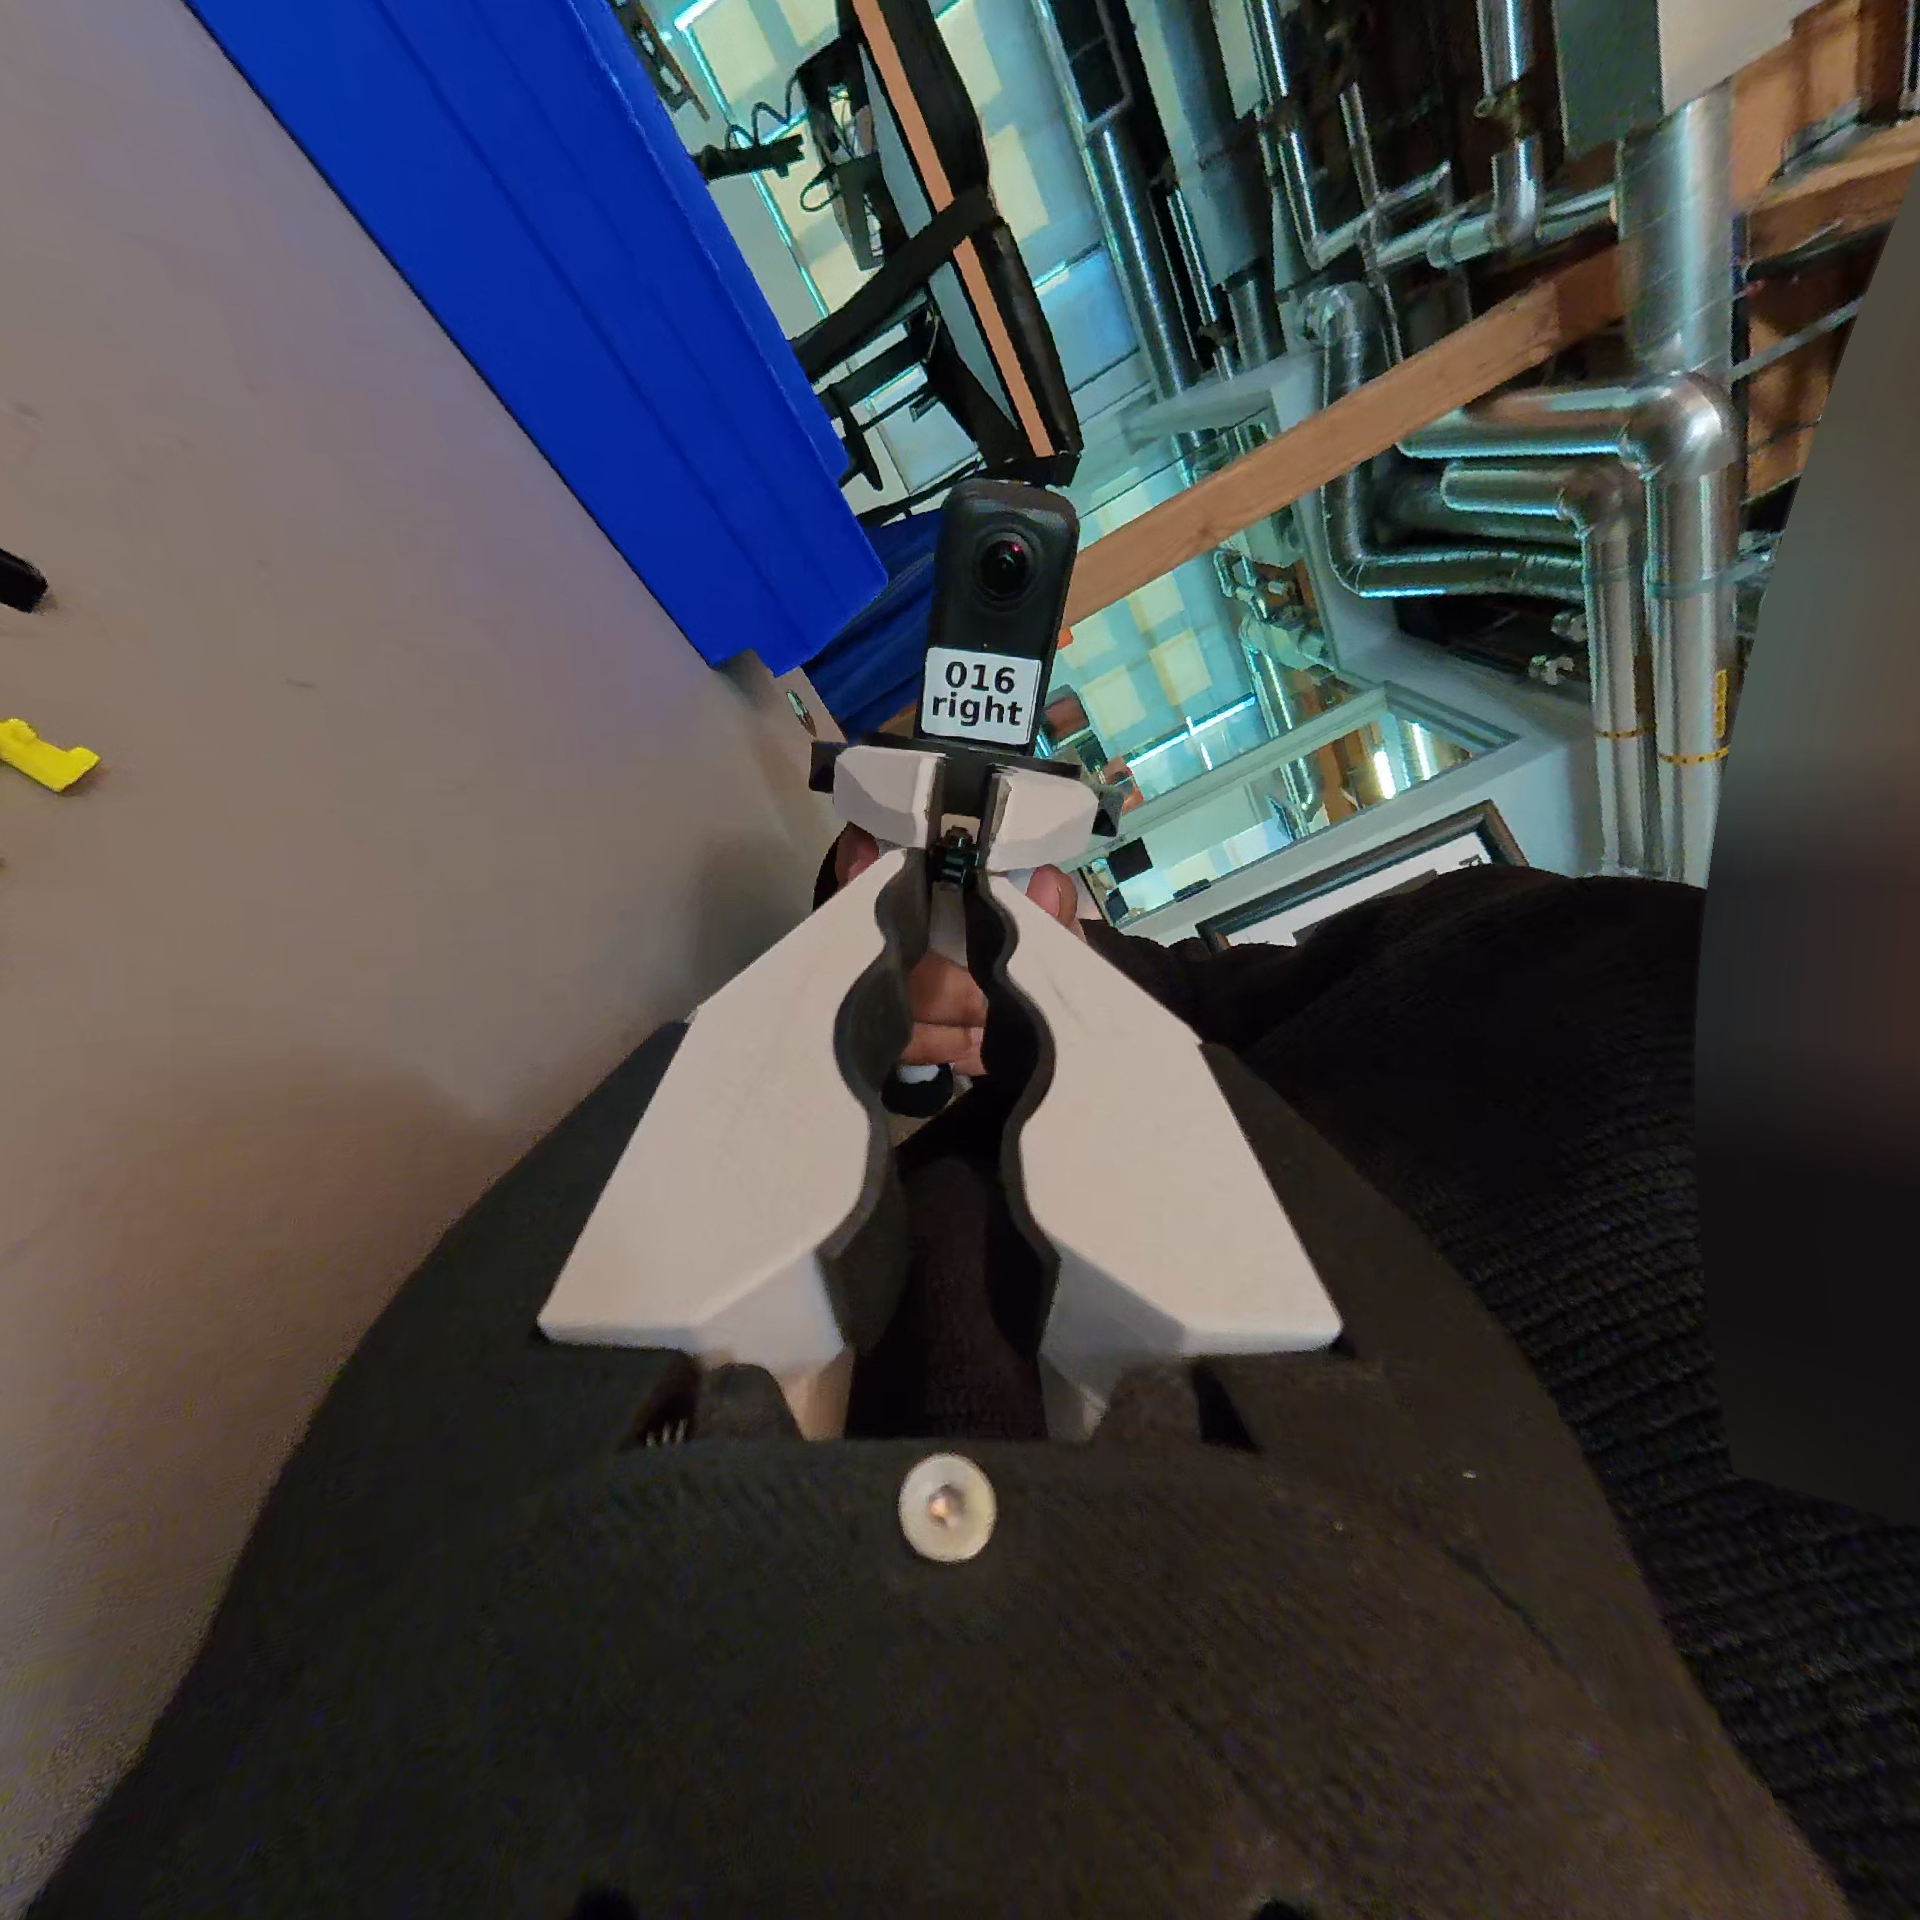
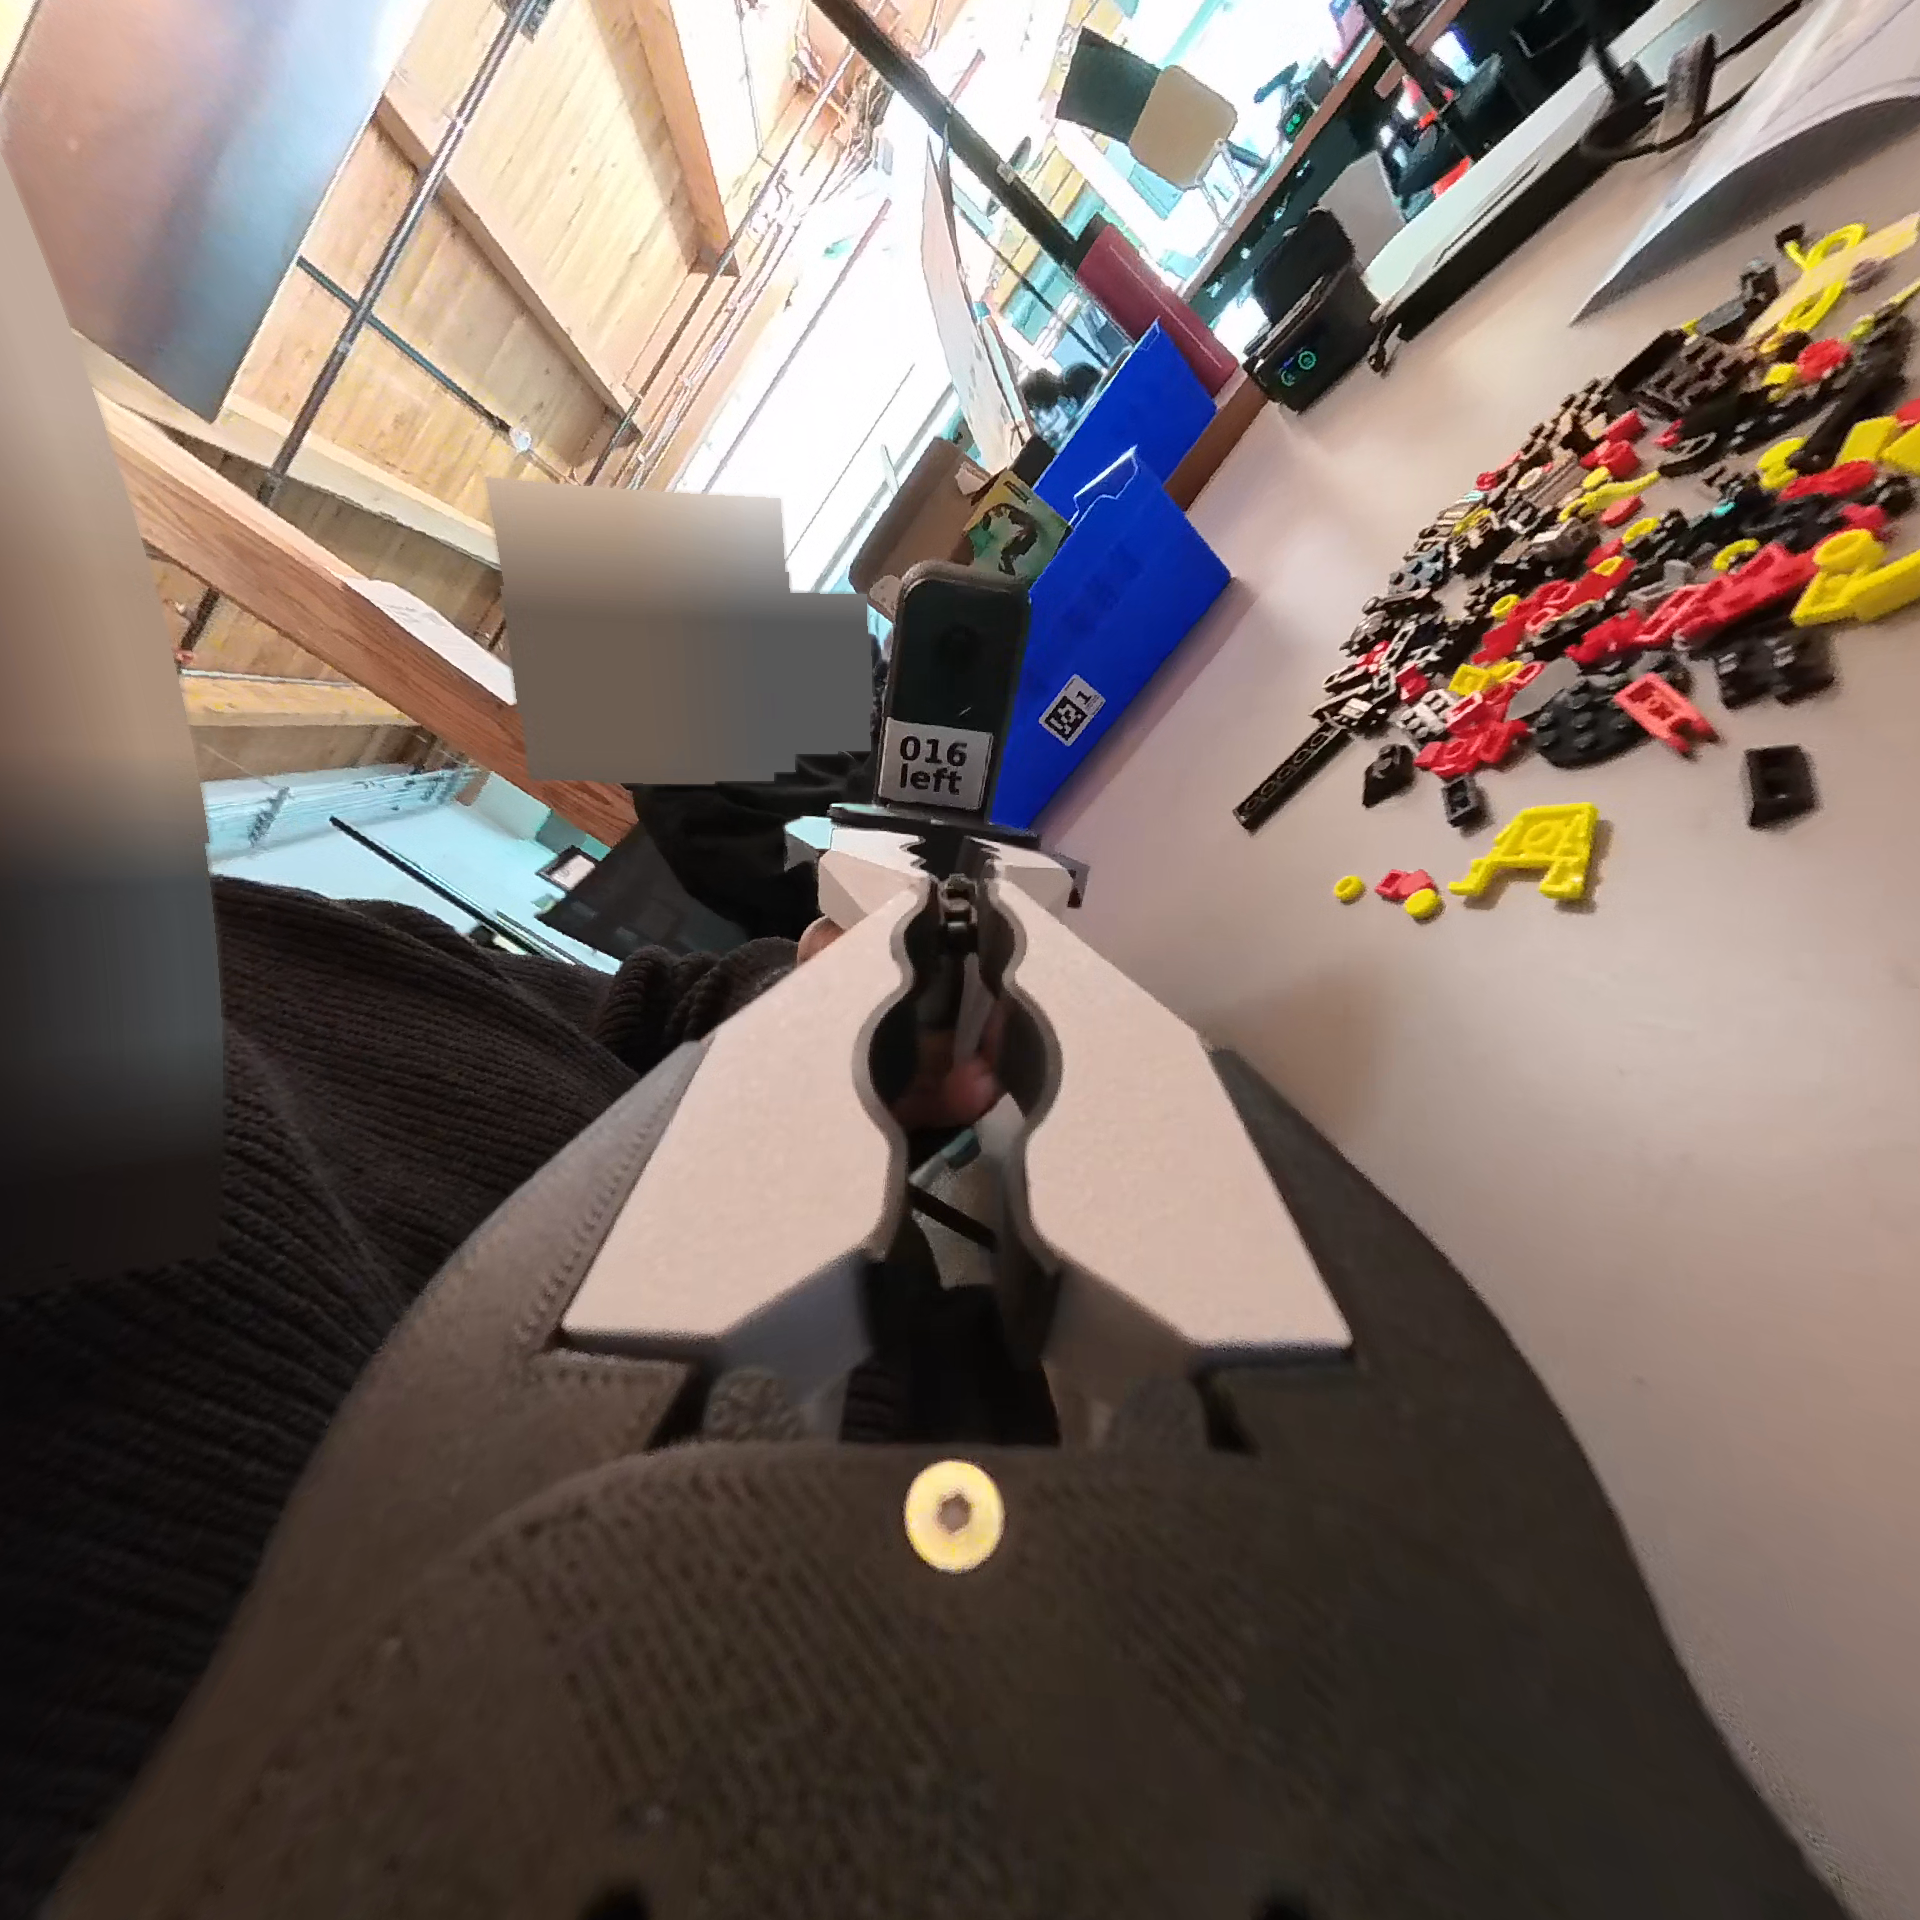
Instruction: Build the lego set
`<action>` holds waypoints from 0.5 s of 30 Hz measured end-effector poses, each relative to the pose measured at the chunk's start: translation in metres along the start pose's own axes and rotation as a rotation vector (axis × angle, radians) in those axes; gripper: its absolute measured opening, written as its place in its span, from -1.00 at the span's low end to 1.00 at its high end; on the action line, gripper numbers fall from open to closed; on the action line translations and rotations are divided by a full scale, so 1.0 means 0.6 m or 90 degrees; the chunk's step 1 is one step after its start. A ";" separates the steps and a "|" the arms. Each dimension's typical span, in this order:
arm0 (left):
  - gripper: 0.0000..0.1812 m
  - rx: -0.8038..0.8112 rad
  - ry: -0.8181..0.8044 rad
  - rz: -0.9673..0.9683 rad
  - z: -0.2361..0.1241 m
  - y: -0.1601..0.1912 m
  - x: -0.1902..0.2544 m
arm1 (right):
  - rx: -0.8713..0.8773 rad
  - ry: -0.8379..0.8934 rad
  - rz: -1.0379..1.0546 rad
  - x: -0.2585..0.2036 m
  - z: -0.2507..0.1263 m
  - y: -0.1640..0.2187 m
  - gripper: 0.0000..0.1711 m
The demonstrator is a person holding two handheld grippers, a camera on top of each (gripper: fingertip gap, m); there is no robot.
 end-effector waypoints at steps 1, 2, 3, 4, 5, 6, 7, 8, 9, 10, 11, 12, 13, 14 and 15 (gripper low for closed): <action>-0.94 0.004 -0.002 -0.005 0.000 0.000 -0.001 | 0.006 0.003 0.008 0.002 0.000 0.000 -0.94; -0.93 0.007 -0.001 -0.010 0.001 0.000 -0.001 | 0.011 0.004 0.015 0.003 -0.001 0.000 -0.94; -0.93 0.011 0.001 -0.013 0.002 0.000 -0.002 | 0.014 0.006 0.017 0.003 0.000 -0.001 -0.94; -0.93 0.014 0.003 -0.019 0.003 -0.001 -0.003 | 0.019 0.009 0.016 0.003 -0.001 -0.003 -0.94; -0.93 0.016 0.006 -0.025 0.004 0.000 -0.004 | 0.025 0.010 0.015 0.003 -0.001 -0.004 -0.95; -0.93 0.019 0.004 -0.026 0.005 0.000 -0.004 | 0.027 0.013 0.016 0.004 -0.002 -0.004 -0.95; -0.93 0.020 0.004 -0.028 0.005 0.001 -0.005 | 0.030 0.013 0.023 0.005 -0.003 -0.005 -0.94; -1.00 0.017 -0.002 -0.027 0.006 0.002 -0.007 | 0.040 0.013 0.031 0.007 -0.004 -0.006 -0.93; -1.00 -0.025 -0.026 -0.004 0.006 0.015 -0.012 | 0.116 0.015 0.050 0.009 -0.013 -0.026 -0.93; -1.00 -0.051 -0.033 0.000 0.007 0.032 -0.014 | 0.157 0.023 0.052 0.017 -0.029 -0.053 -0.94; -1.00 -0.045 -0.019 -0.030 0.009 0.038 -0.009 | 0.178 0.060 0.004 0.025 -0.048 -0.074 -0.94; -1.00 -0.028 -0.002 -0.040 0.012 0.032 -0.002 | 0.172 0.089 -0.042 0.029 -0.063 -0.086 -0.94; -1.00 -0.022 0.000 -0.013 0.013 0.022 0.002 | 0.181 0.090 -0.044 0.028 -0.072 -0.092 -0.94; -1.00 -0.022 -0.005 0.019 0.013 0.016 0.003 | 0.193 0.083 -0.033 0.026 -0.076 -0.094 -0.94; -1.00 -0.022 -0.009 0.029 0.010 0.012 0.001 | 0.178 0.080 -0.025 0.026 -0.074 -0.088 -0.94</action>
Point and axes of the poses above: each gripper's, where its closed fingertips meet, z out along the fingers, y out of its underside, x = y × z across the jaws, the point moved 9 cm from there along -z, back along the fingers, and after that the axes turned 12 degrees about x, right-handed, at the moved point
